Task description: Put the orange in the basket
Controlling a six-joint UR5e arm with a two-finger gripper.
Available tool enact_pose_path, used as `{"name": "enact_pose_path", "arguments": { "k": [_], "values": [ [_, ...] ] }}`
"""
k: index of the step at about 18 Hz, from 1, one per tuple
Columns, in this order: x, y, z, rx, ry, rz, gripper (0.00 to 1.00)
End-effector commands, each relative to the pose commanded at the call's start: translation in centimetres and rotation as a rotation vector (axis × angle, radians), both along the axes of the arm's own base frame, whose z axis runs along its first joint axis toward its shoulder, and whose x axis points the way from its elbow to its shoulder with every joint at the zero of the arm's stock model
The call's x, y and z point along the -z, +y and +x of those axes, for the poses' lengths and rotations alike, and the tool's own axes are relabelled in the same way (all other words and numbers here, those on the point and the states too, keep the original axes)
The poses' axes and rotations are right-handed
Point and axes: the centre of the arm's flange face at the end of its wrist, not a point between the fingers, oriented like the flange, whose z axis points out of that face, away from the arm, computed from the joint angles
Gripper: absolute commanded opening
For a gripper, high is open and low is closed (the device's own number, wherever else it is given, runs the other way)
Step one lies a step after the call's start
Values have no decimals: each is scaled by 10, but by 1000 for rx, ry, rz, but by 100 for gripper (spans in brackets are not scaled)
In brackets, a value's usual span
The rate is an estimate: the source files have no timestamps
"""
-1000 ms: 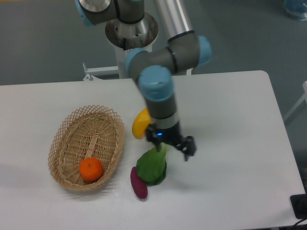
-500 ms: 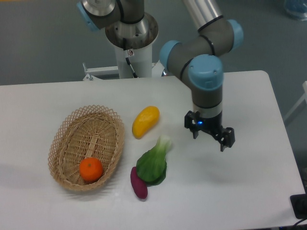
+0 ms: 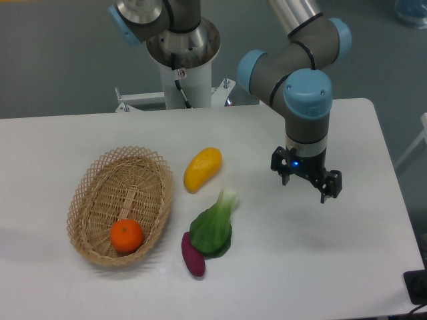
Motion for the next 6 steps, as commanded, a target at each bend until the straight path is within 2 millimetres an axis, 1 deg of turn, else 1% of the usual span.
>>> {"name": "enact_pose_path", "arguments": {
  "k": [6],
  "values": [
    [4, -1, 2, -2, -6, -5, 100]
  ]
}}
